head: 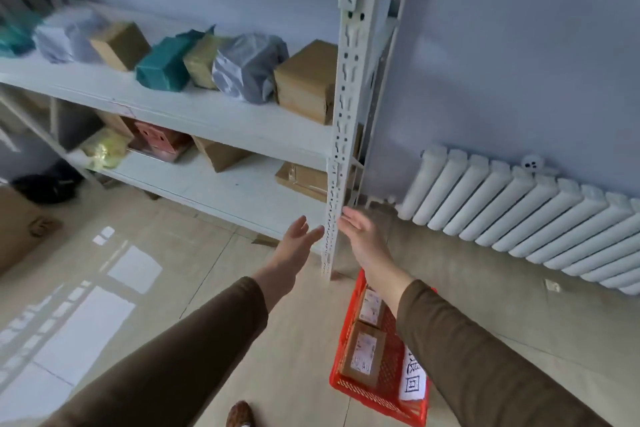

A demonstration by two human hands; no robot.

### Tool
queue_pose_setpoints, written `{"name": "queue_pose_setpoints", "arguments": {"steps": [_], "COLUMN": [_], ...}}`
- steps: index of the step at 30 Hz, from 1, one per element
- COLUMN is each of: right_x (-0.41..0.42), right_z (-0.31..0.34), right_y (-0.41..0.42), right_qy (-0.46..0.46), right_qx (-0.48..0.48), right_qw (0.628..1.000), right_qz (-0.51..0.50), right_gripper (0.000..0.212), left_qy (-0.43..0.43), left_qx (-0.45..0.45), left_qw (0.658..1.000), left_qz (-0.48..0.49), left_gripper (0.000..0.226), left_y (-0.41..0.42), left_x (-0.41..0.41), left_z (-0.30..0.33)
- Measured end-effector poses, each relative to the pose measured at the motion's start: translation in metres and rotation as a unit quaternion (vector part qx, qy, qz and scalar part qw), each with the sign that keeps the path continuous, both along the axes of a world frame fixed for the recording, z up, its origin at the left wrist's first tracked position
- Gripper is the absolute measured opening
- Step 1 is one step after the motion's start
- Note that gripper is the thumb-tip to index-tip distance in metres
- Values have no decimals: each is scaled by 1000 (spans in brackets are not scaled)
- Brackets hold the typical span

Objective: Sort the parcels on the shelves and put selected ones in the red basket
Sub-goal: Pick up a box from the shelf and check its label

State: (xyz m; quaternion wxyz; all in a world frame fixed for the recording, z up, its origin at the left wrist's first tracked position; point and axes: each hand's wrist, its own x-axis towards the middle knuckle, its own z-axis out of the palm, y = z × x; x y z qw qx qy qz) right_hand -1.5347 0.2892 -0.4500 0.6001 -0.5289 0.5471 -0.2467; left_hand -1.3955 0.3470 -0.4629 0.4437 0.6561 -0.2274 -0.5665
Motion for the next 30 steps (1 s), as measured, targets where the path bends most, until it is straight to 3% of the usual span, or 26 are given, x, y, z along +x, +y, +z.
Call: {"name": "queue_pose_setpoints", "arguments": {"steps": [6, 13, 21, 25, 30], "right_x": [93, 173, 213, 221, 224], "right_z": [93, 139, 142, 132, 122], "right_y": [-12, -36, -112, -158, -211], "right_qy": [-47, -48, -52, -72, -60], "right_qx": [-73, -115, -102, -66, -27], "right_qw": [996, 990, 981, 974, 967], "right_qz": [-14, -71, -158, -203, -247], "right_gripper": [48, 58, 73, 75, 76], "left_qy": [-27, -28, -31, -36, -63], "left_qx": [-108, -172, -173, -165, -108], "left_qw": [993, 981, 978, 977, 982], "left_qz": [-32, -79, -116, -131, -140], "left_gripper": [72, 70, 78, 65, 77], "left_y": [-29, -73, -149, -199, -262], "left_x": [108, 188, 238, 252, 273], "left_z": [86, 140, 139, 135, 127]}}
